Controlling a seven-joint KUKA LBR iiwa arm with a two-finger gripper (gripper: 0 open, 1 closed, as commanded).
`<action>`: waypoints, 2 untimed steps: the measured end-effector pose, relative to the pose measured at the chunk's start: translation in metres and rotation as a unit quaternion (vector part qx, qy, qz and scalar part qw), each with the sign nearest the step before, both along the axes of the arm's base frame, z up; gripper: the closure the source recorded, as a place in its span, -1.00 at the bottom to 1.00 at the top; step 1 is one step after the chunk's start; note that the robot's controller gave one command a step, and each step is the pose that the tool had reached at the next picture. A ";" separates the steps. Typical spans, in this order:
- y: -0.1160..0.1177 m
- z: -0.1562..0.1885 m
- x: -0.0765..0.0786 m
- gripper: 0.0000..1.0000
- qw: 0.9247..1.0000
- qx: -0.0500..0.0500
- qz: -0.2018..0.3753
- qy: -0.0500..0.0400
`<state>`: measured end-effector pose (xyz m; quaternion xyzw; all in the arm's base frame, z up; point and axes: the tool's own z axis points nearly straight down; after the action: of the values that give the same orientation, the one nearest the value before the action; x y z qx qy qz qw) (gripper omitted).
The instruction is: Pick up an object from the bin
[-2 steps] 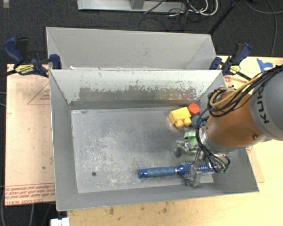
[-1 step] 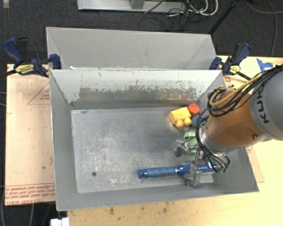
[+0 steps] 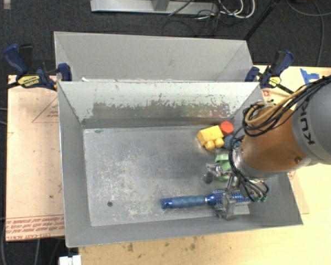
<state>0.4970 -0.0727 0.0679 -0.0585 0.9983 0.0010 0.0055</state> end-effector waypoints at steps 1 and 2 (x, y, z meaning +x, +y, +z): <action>0.000 0.000 0.000 -1.00 1.000 0.000 -0.001 0.000; 0.000 0.000 0.000 1.00 1.000 0.001 -0.001 0.000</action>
Offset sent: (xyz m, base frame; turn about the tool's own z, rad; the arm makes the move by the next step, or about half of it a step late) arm 0.0000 0.0000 0.0000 0.0000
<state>0.4973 -0.0725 0.0679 -0.0570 0.9984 0.0015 0.0060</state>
